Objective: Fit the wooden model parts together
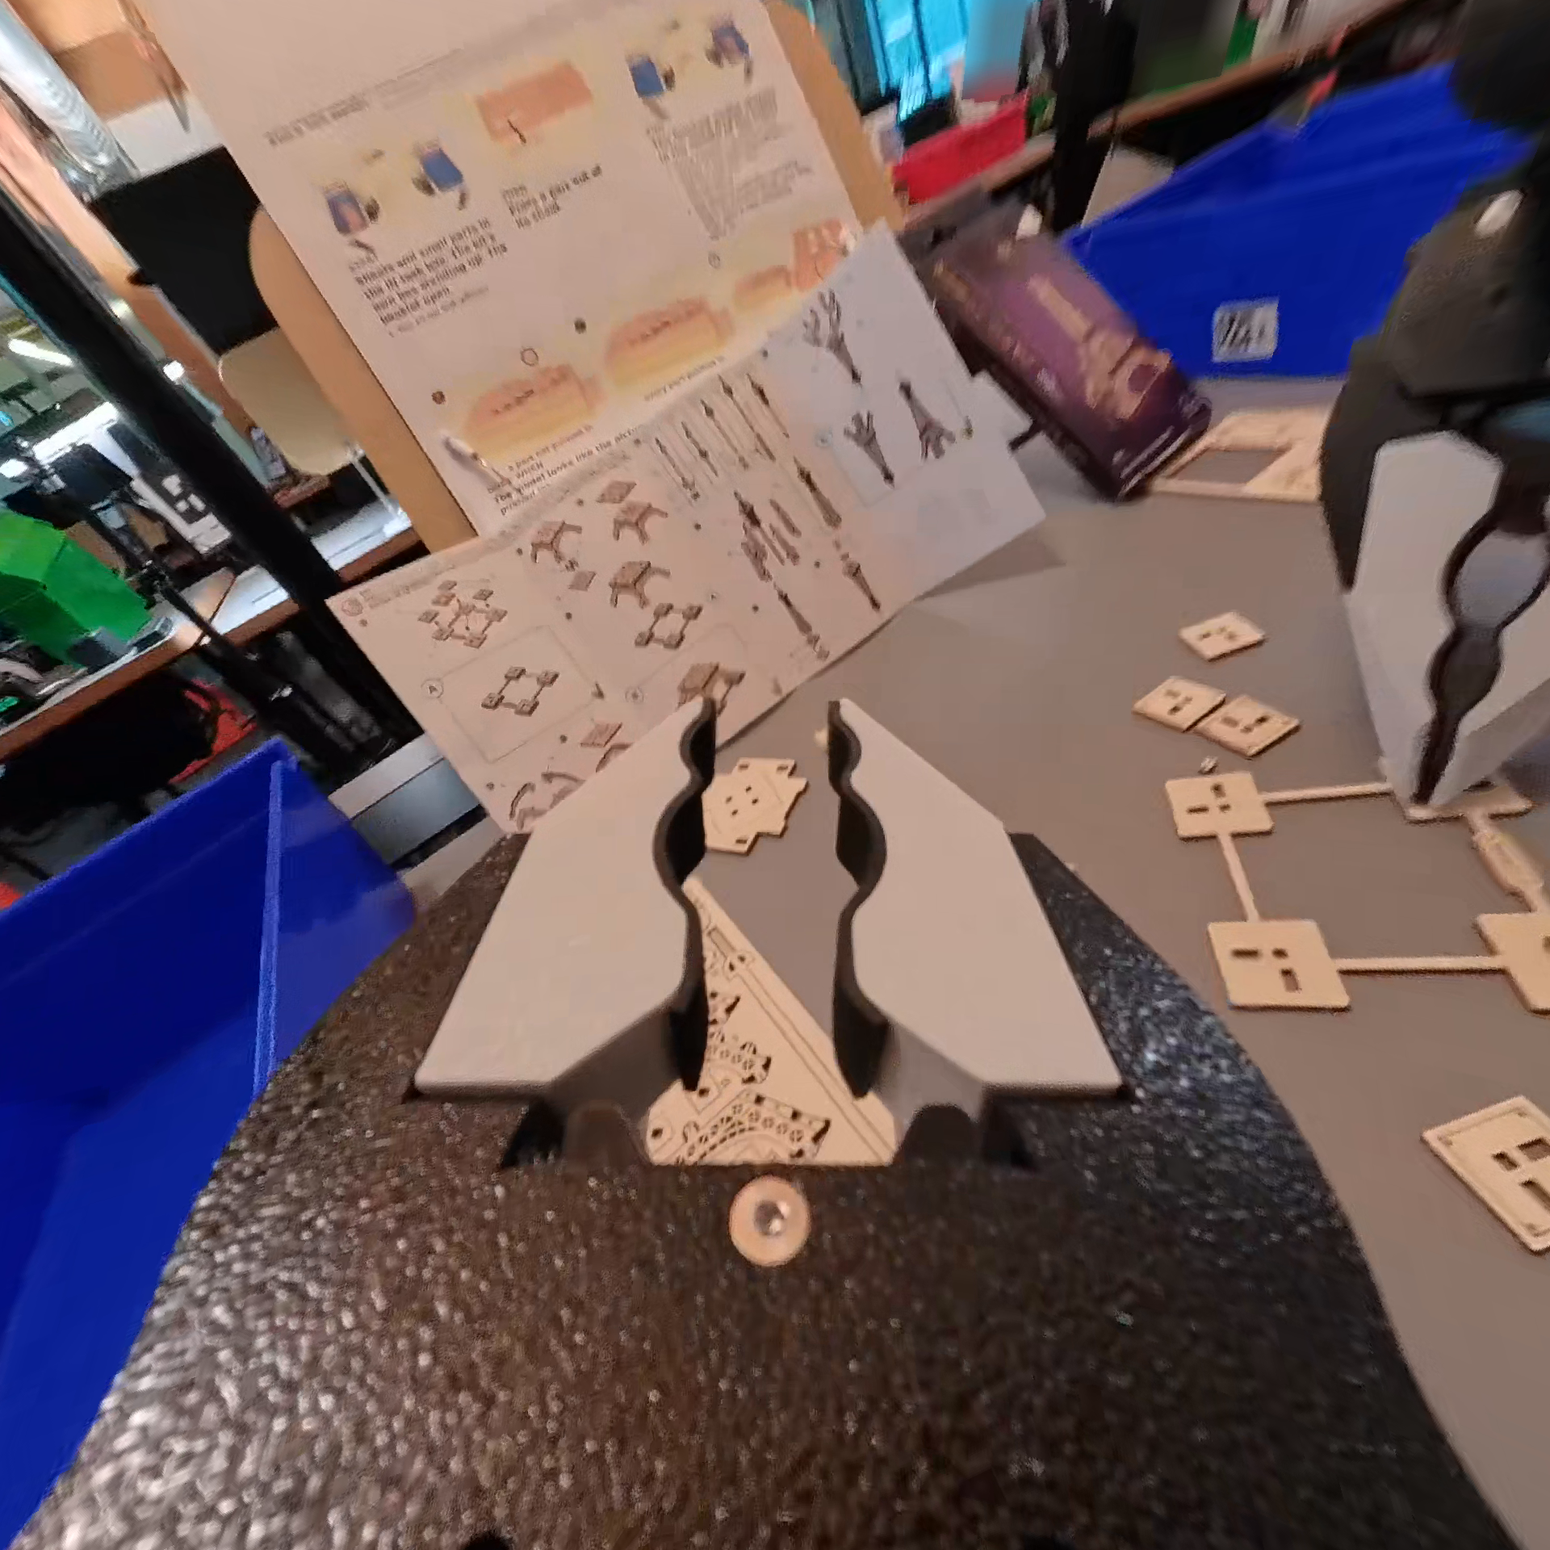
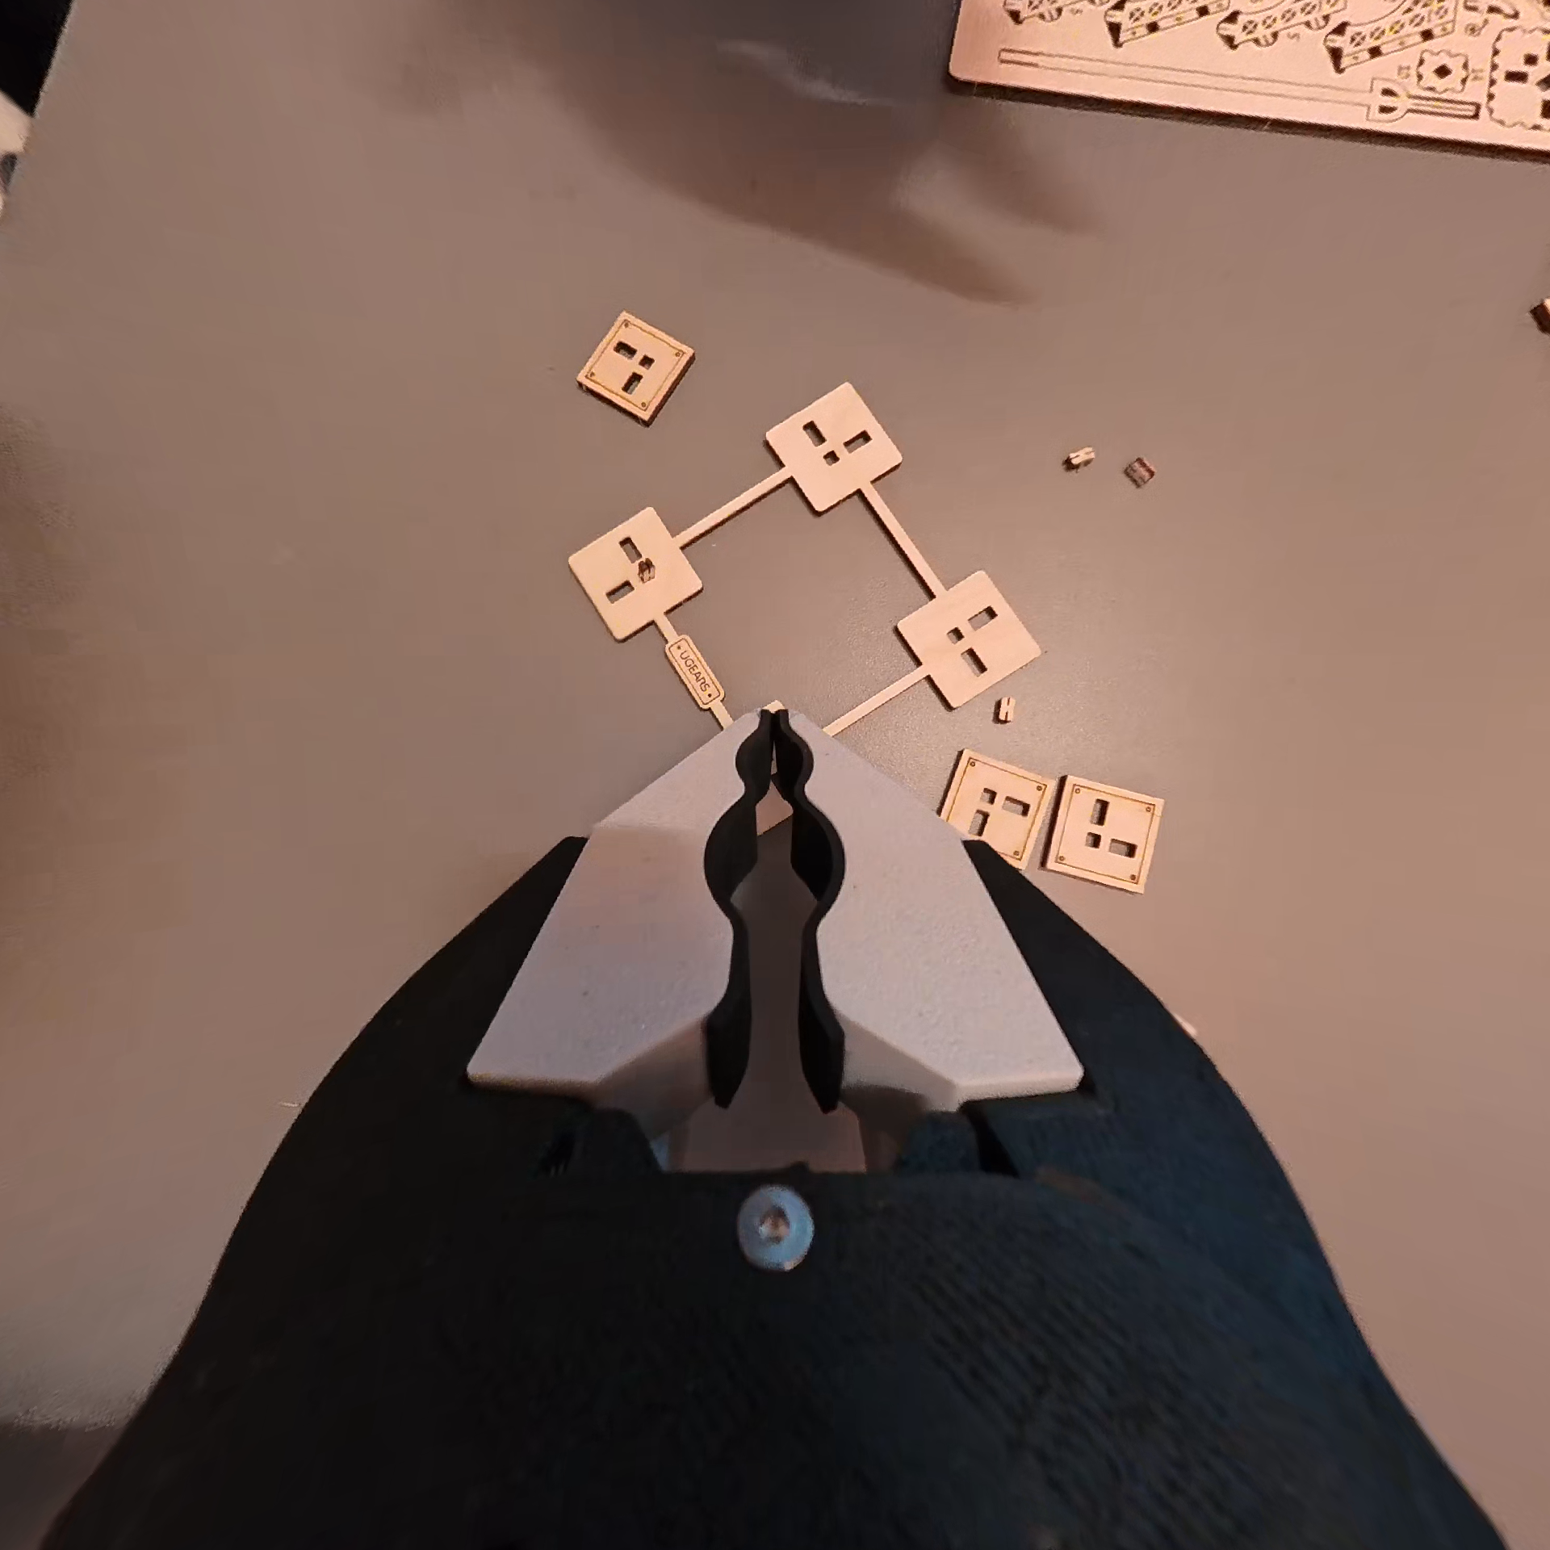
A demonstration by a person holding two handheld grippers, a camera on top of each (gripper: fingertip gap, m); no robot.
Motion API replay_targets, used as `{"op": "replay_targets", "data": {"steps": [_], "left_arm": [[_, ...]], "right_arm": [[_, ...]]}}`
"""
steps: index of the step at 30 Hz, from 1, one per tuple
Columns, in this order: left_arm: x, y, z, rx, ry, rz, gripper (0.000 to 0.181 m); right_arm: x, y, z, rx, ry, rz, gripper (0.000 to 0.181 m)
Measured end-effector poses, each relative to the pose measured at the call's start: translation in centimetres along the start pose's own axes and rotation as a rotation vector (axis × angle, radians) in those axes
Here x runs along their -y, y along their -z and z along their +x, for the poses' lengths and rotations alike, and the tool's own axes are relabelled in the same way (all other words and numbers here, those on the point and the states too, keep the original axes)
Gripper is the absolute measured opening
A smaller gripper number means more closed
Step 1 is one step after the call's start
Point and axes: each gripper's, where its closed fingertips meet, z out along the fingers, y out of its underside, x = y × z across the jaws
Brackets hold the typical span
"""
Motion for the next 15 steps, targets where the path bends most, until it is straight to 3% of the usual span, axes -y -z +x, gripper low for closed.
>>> {"op": "replay_targets", "data": {"steps": [4,10,15], "left_arm": [[-2.6,-0.6,-0.5,0.070,-0.131,-0.160,0.036],[-2.7,-0.5,-0.7,0.093,-0.105,-0.178,0.035],[-3.8,-0.7,-0.7,0.090,-0.113,-0.235,0.036]], "right_arm": [[0.0,0.0,0.0,0.000,-0.008,0.046,0.000],[0.1,0.1,0.0,0.010,-0.029,0.184,0.000],[0.1,0.1,0.0,0.008,-0.014,0.185,0.000]]}}
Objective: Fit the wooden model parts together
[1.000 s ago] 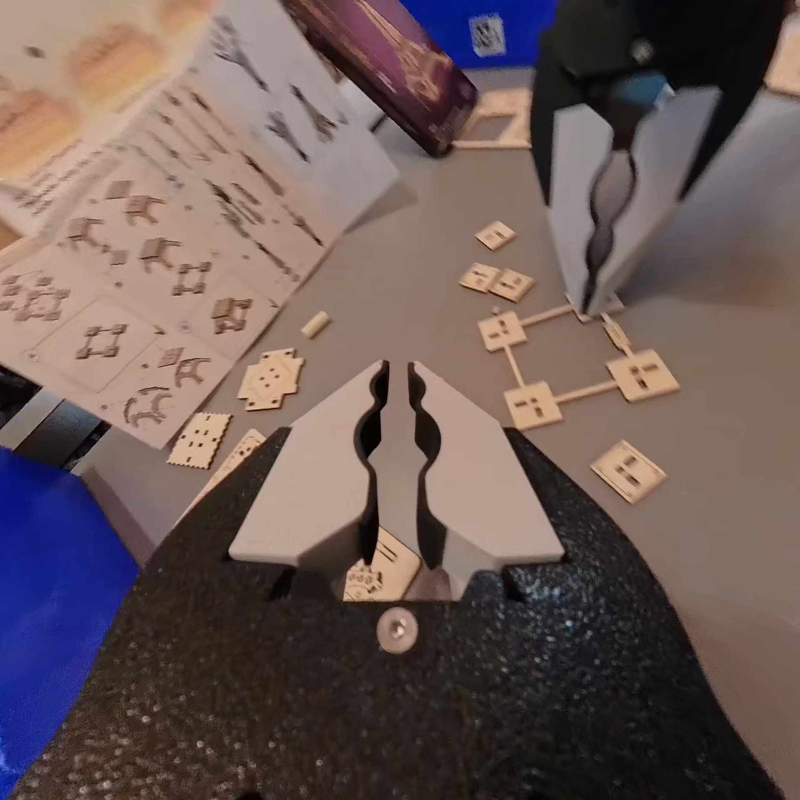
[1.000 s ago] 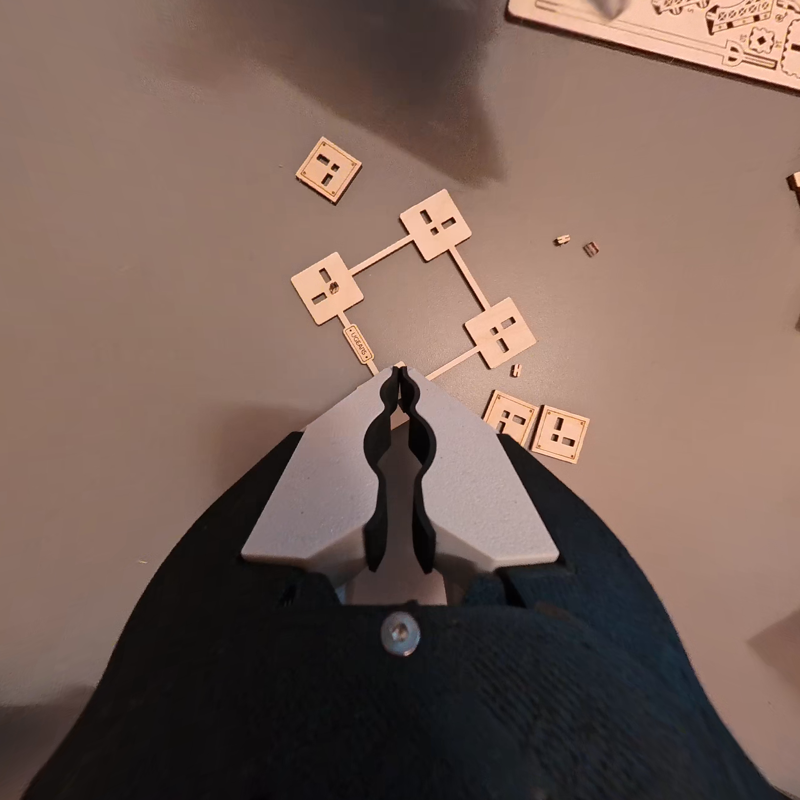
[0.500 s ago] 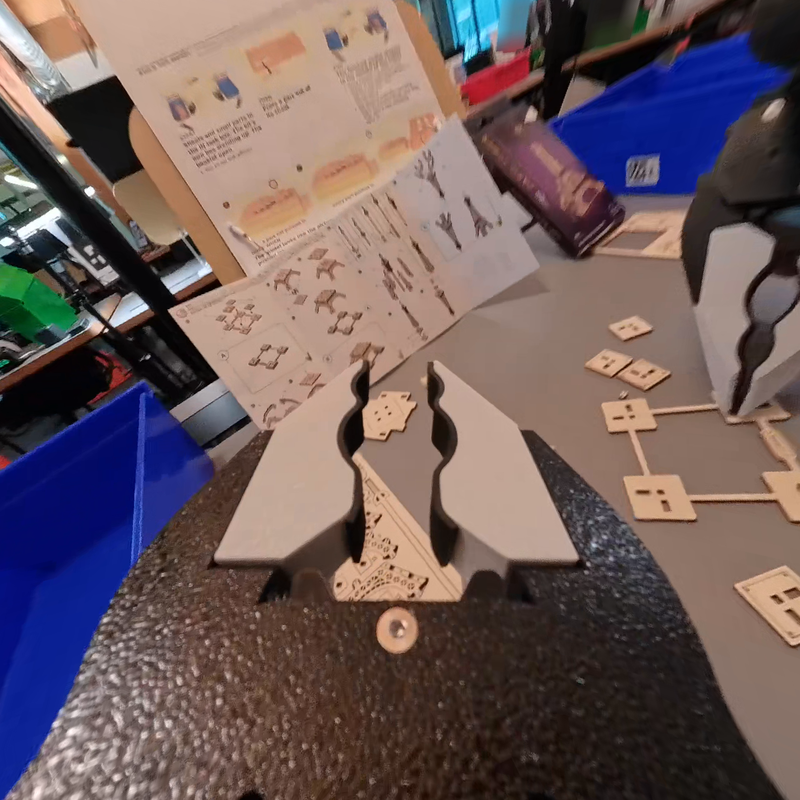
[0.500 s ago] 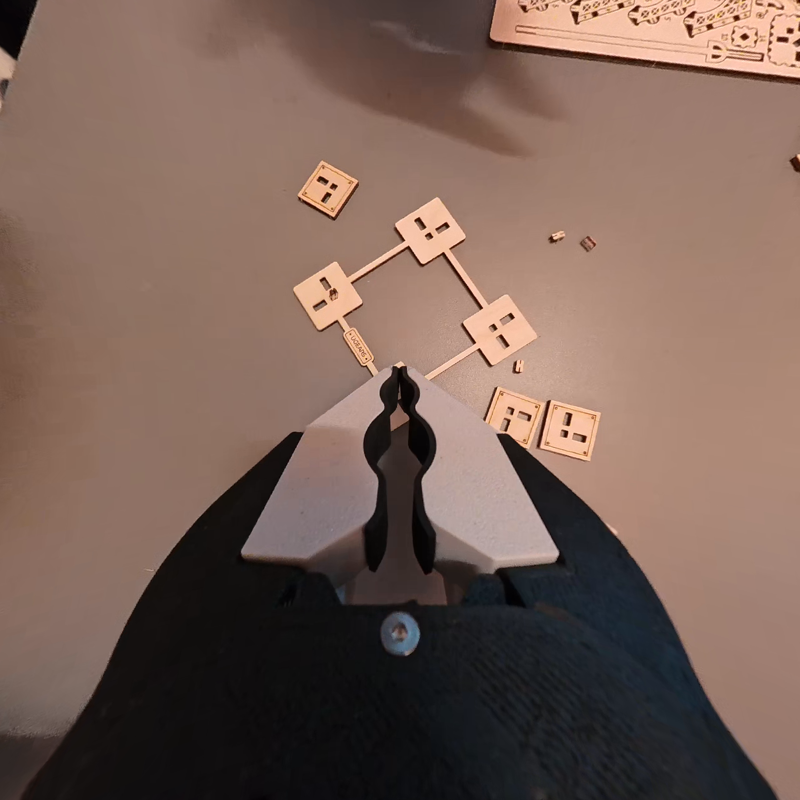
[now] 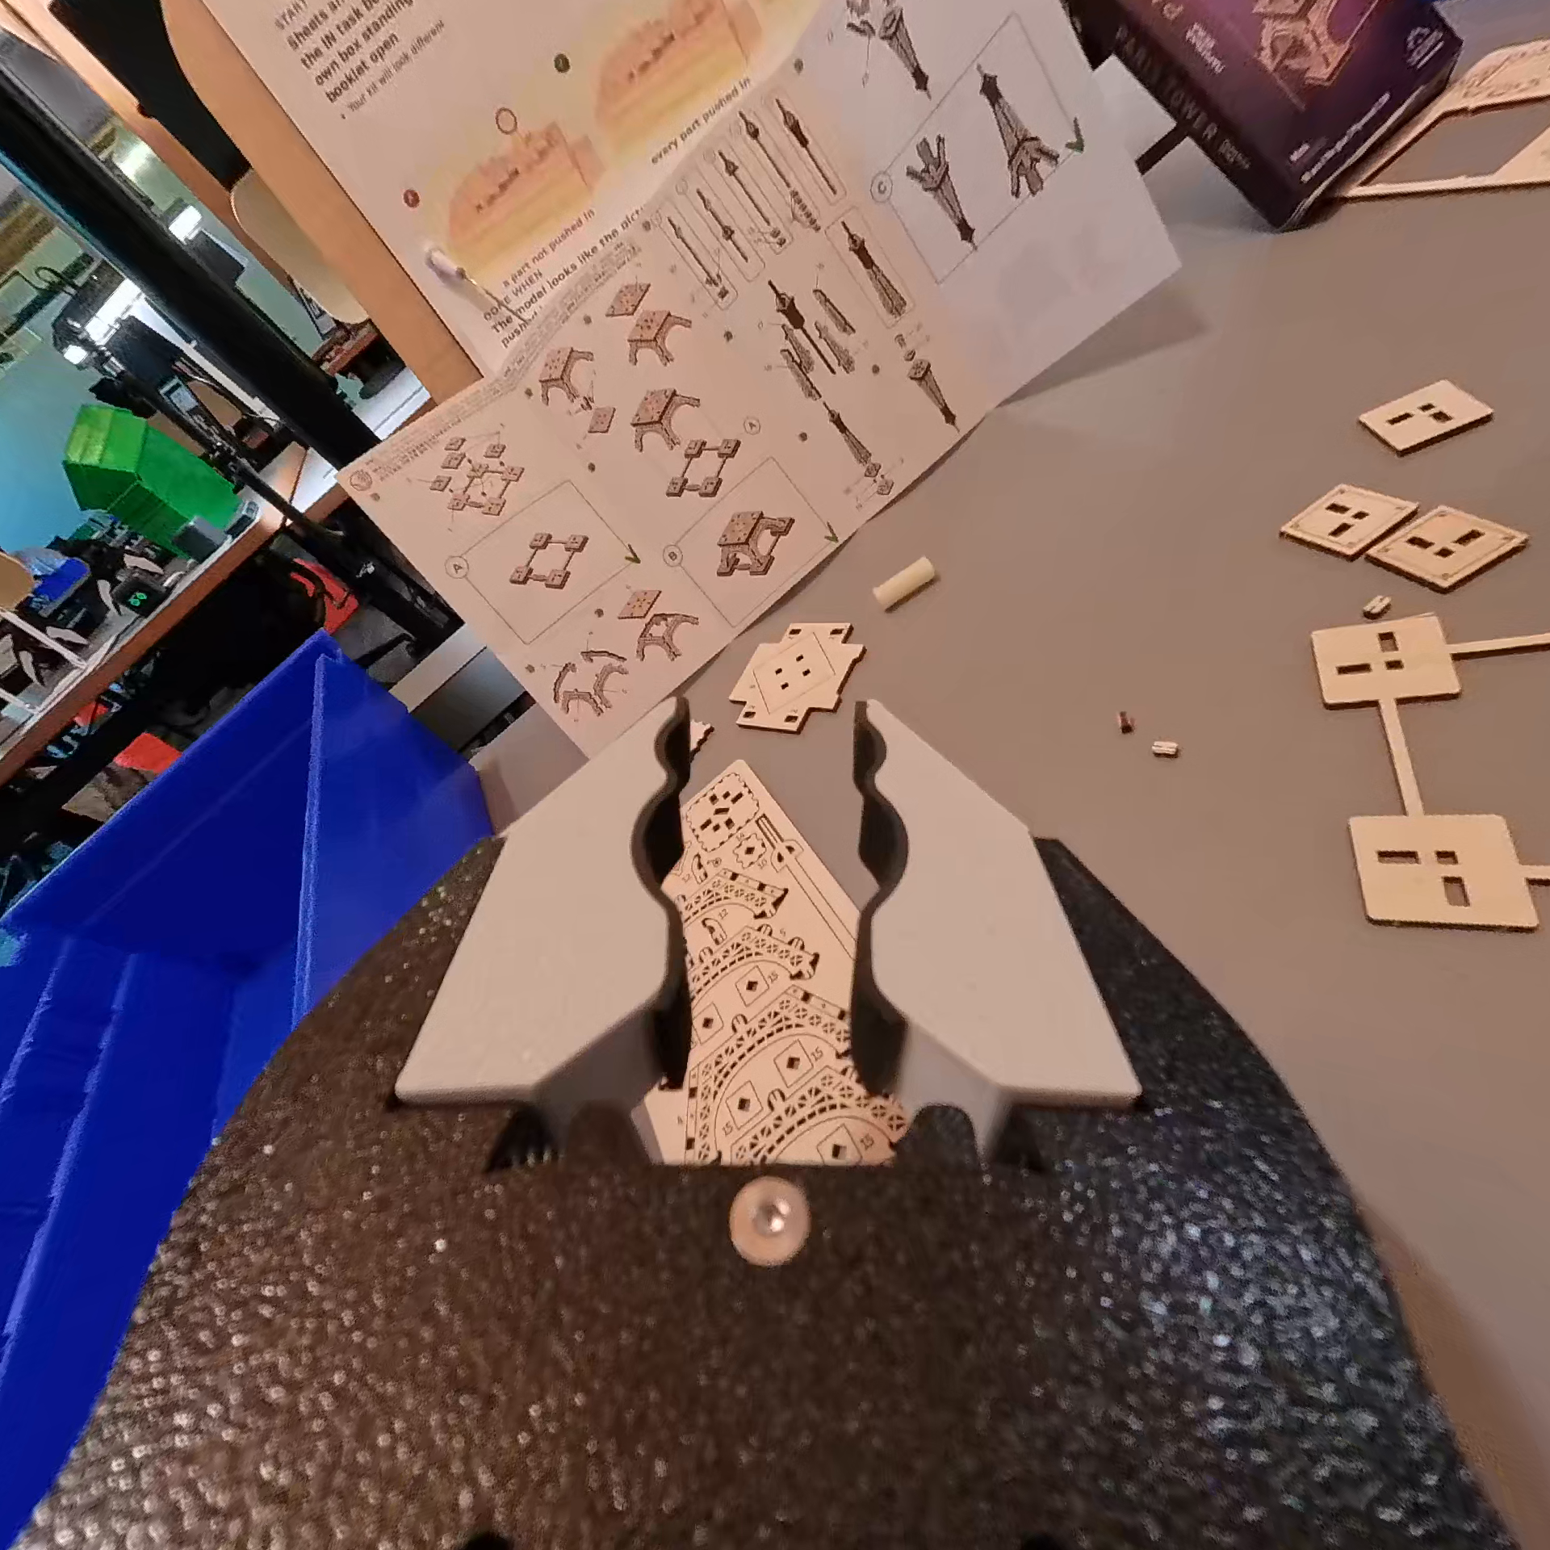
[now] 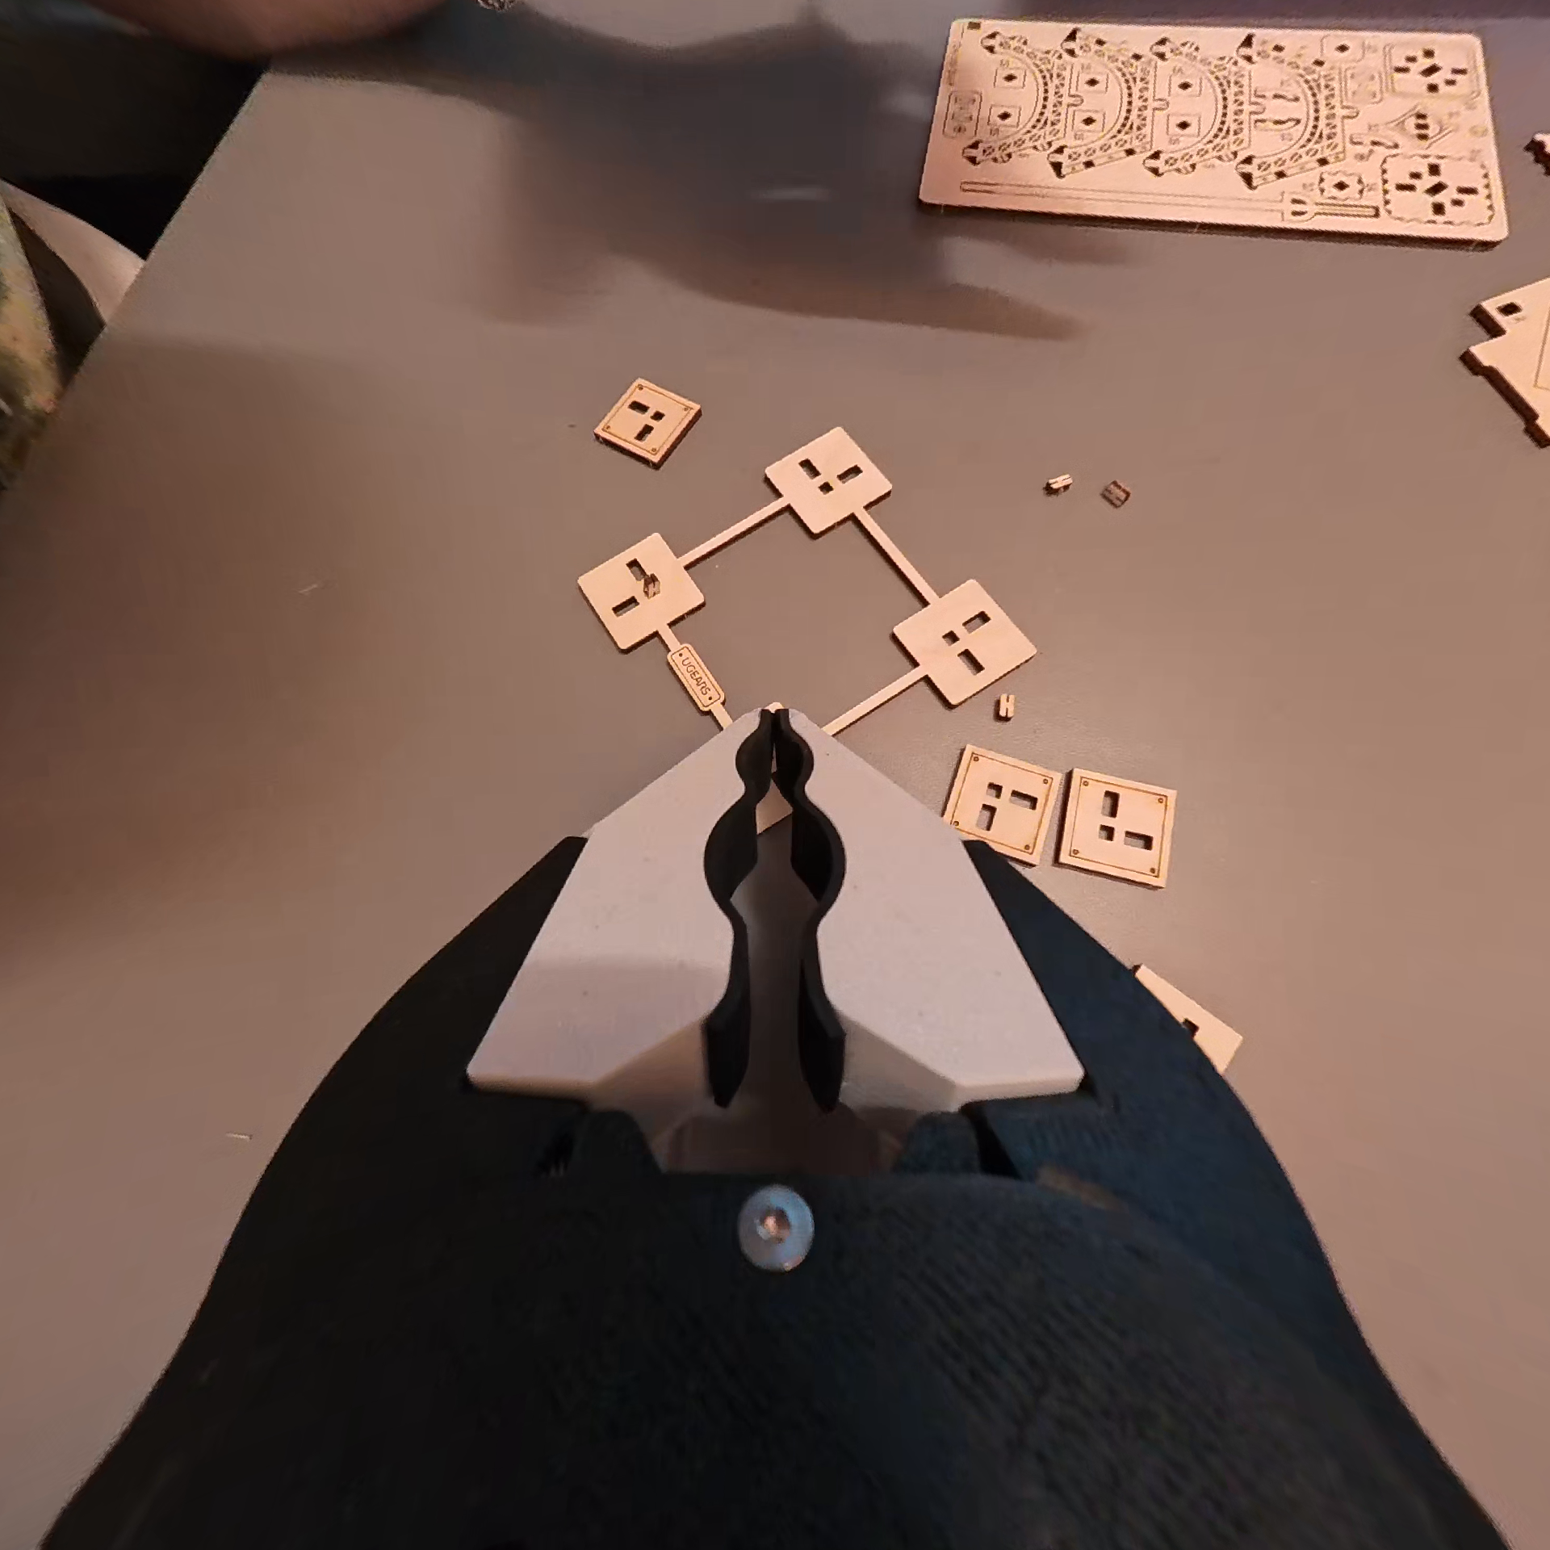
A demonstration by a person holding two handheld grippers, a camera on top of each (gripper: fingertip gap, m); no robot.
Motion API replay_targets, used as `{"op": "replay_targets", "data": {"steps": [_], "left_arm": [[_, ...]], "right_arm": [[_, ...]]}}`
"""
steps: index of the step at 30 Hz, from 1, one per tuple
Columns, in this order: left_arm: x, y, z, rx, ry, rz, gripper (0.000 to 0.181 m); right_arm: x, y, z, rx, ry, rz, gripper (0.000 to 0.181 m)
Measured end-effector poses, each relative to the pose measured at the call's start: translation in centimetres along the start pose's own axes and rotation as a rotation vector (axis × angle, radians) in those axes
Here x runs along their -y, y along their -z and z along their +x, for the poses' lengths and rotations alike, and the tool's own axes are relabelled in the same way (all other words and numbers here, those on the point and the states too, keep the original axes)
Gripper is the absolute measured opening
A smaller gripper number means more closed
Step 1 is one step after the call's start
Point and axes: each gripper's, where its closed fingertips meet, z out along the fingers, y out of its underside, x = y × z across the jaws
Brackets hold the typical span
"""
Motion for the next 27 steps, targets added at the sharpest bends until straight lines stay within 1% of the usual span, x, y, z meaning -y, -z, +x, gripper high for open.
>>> {"op": "replay_targets", "data": {"steps": [8,16,27], "left_arm": [[-0.7,0.0,-0.2,0.013,-0.022,-0.045,0.036],[-2.1,-0.3,-0.4,0.001,0.023,-0.106,0.036],[-2.1,-0.4,-0.1,0.000,0.009,-0.115,0.035]], "right_arm": [[0.0,0.0,0.0,0.014,-0.017,0.001,0.000],[0.0,0.0,0.0,0.028,-0.032,0.002,0.000],[0.0,0.0,0.0,0.037,-0.043,0.002,0.000]]}}
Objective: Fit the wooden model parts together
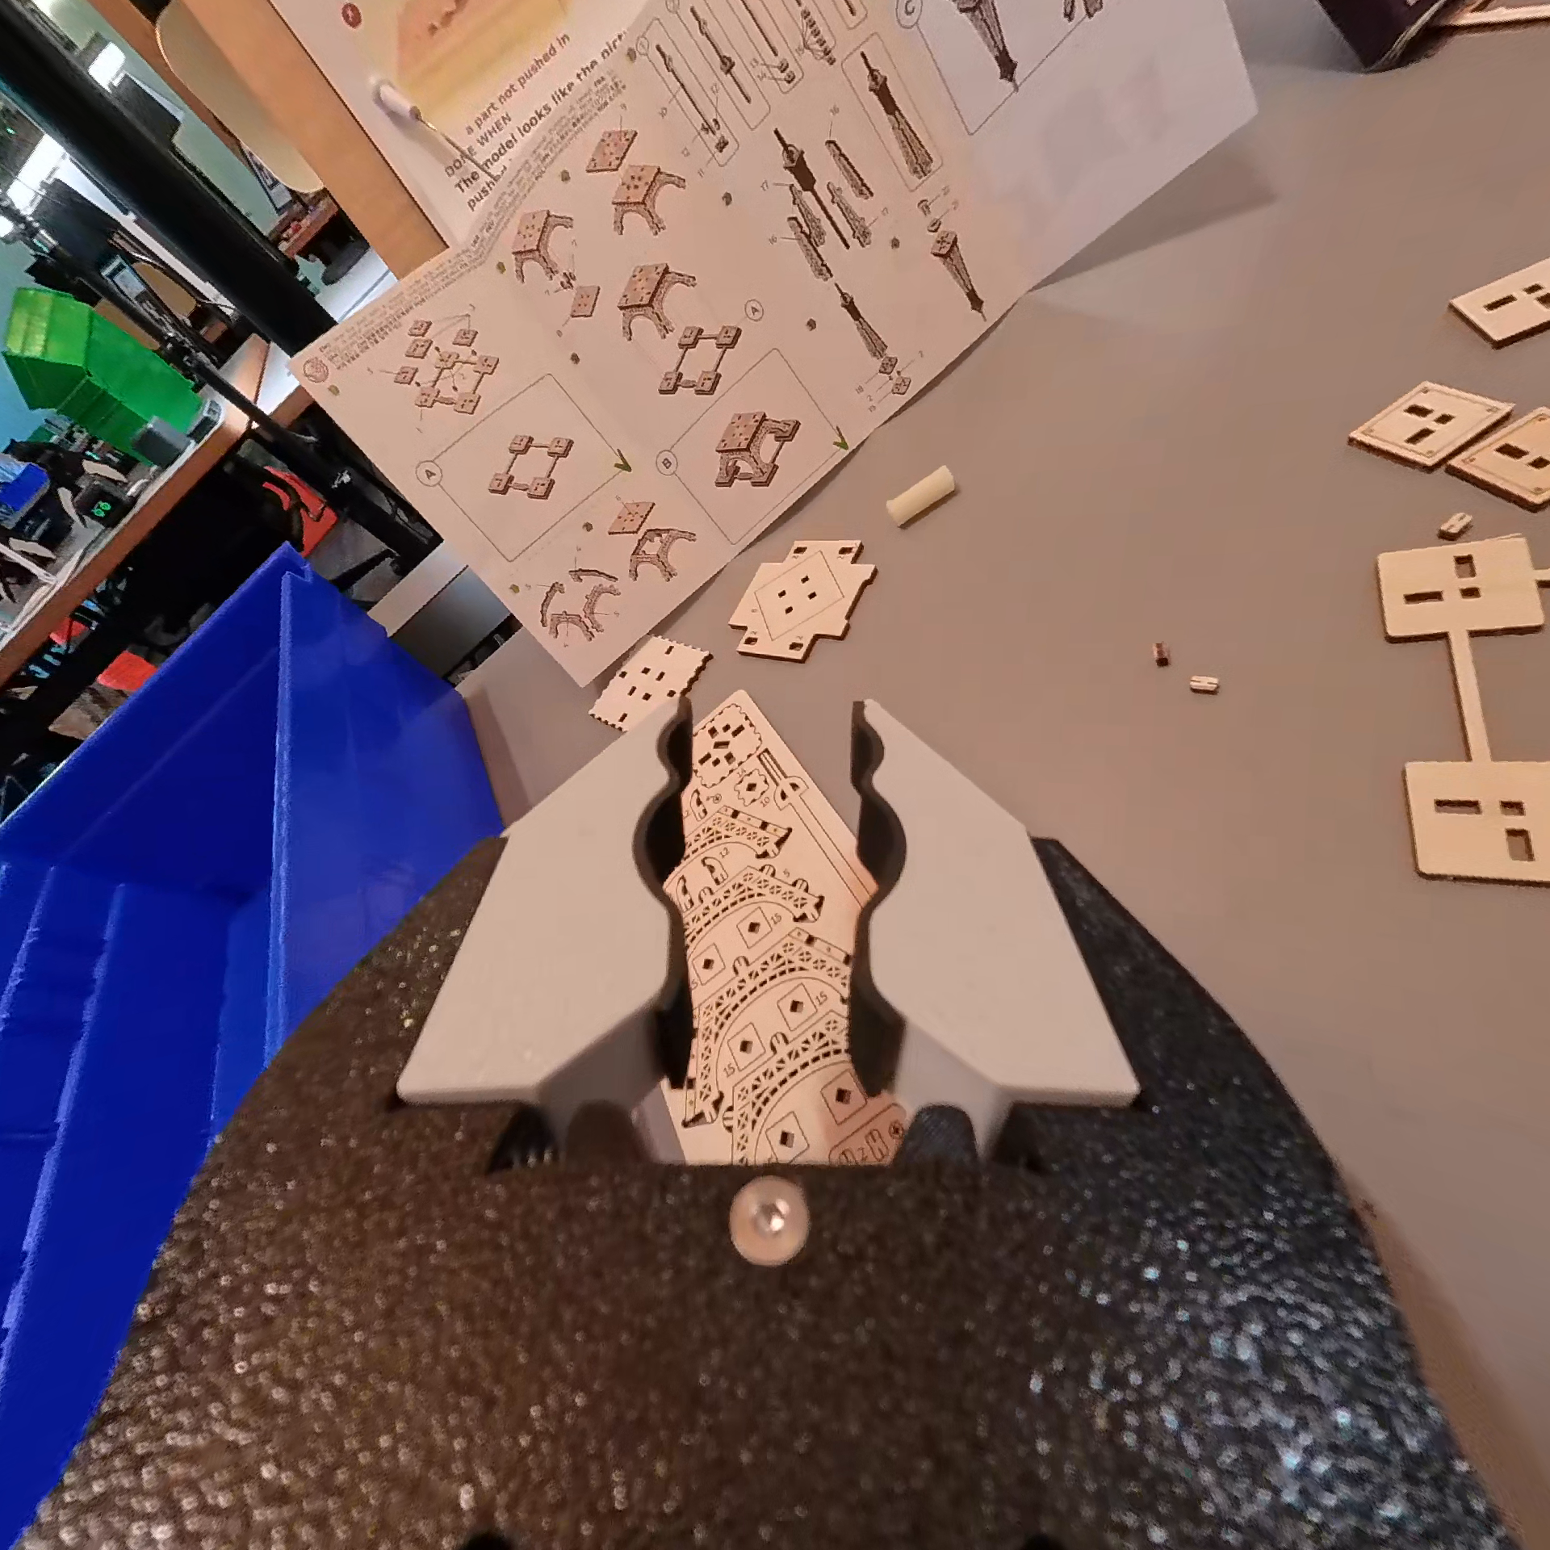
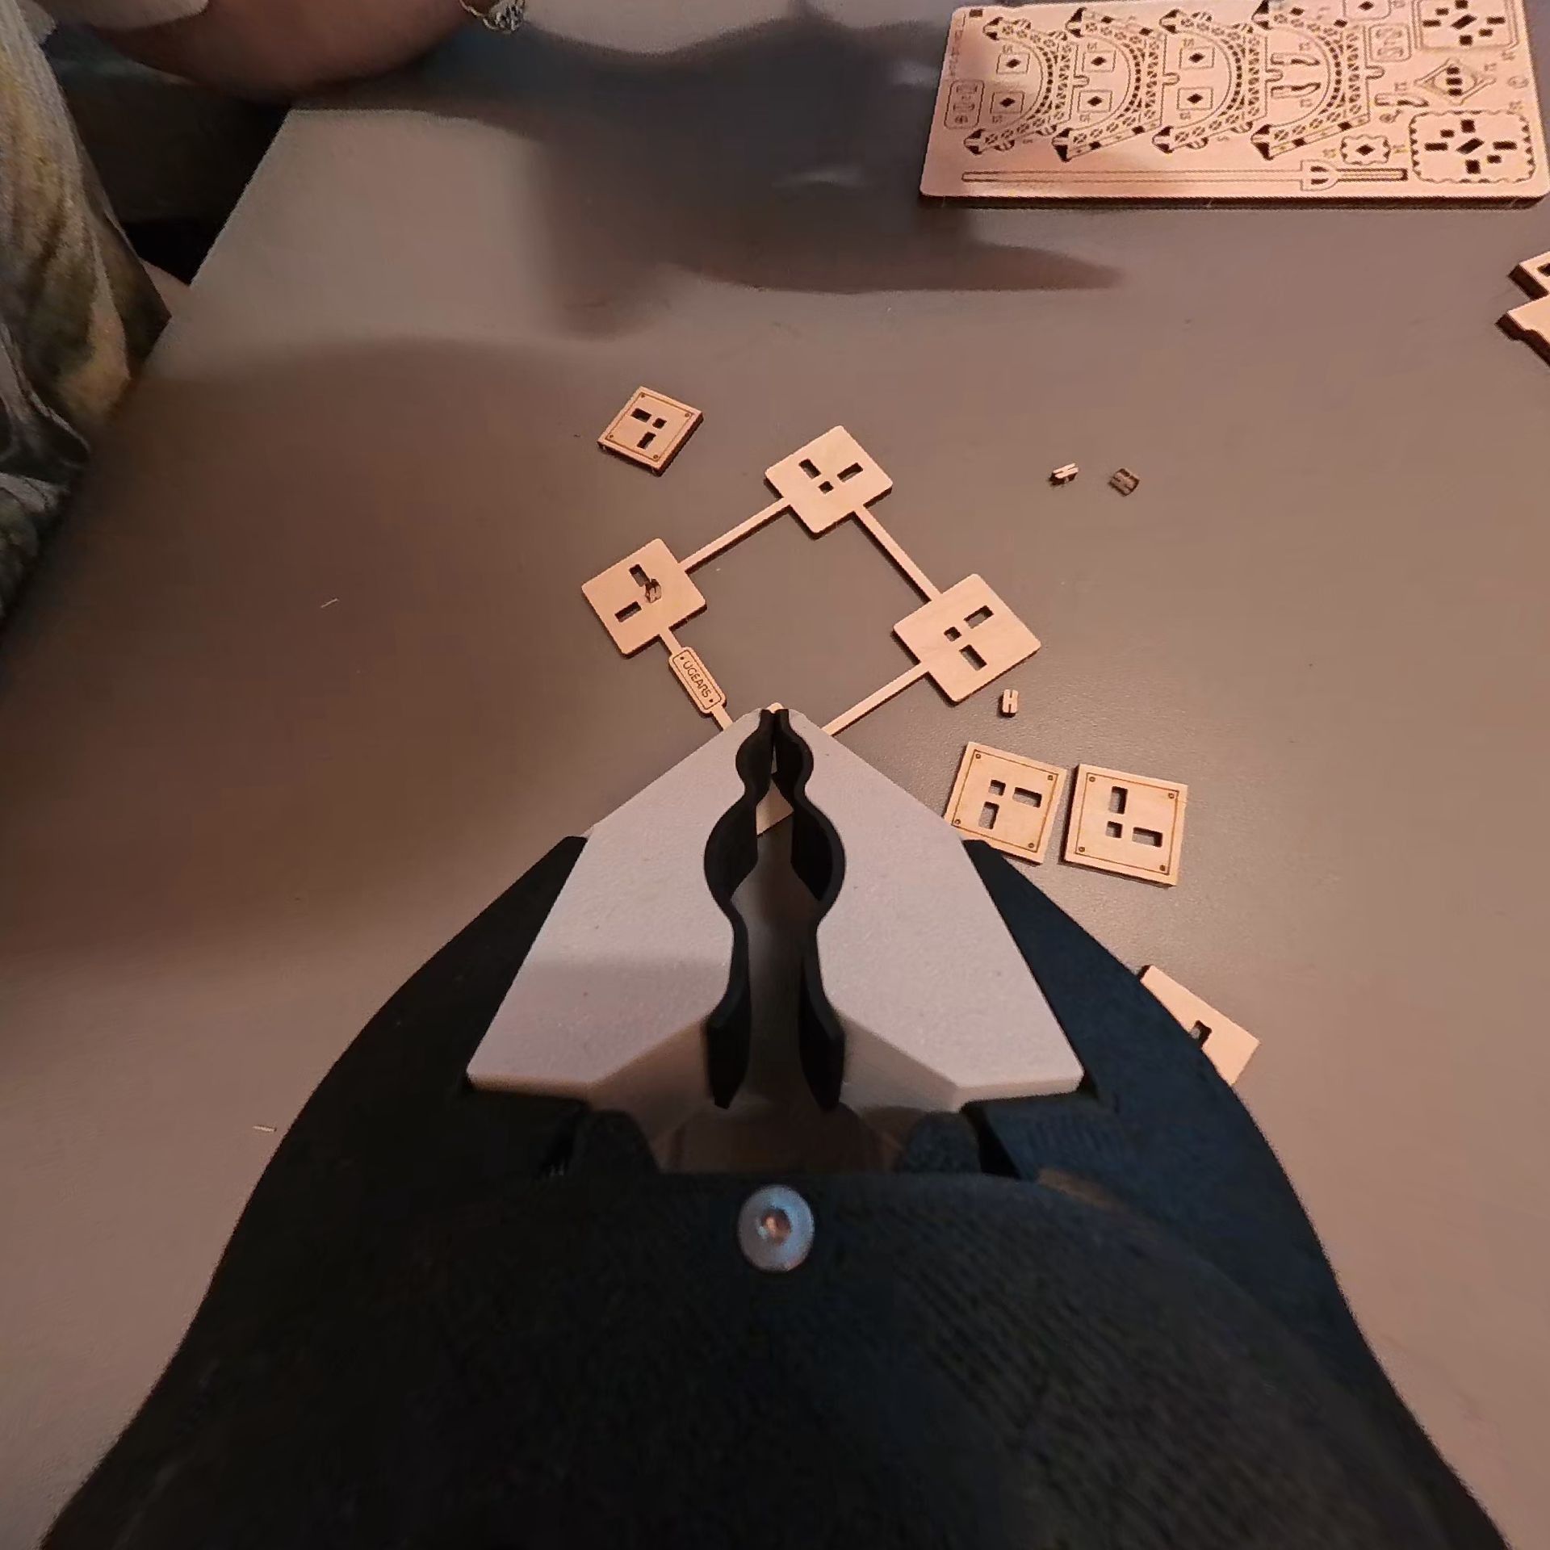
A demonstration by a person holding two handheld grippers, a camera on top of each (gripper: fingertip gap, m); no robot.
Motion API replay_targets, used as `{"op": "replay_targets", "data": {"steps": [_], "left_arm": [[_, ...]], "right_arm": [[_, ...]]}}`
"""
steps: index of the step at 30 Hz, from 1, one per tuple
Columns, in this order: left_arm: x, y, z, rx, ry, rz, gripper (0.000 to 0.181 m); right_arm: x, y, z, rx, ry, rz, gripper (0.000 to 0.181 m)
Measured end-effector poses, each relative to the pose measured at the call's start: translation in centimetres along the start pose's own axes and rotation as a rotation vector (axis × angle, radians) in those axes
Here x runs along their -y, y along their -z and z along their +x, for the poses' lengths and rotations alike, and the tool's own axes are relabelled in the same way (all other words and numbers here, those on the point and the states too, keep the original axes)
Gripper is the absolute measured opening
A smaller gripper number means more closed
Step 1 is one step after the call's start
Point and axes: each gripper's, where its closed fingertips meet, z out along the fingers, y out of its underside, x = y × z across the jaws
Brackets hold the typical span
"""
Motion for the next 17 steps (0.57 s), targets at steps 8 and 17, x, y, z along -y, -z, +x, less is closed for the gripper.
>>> {"op": "replay_targets", "data": {"steps": [8,17], "left_arm": [[-0.37,-0.16,-0.15,0.001,0.015,-0.024,0.035],[-0.03,-0.16,-0.14,-0.018,0.062,-0.005,0.034]], "right_arm": [[0.01,0.01,0.00,0.007,-0.008,0.000,0.000],[0.01,0.01,0.00,0.013,-0.014,0.000,0.000]]}}
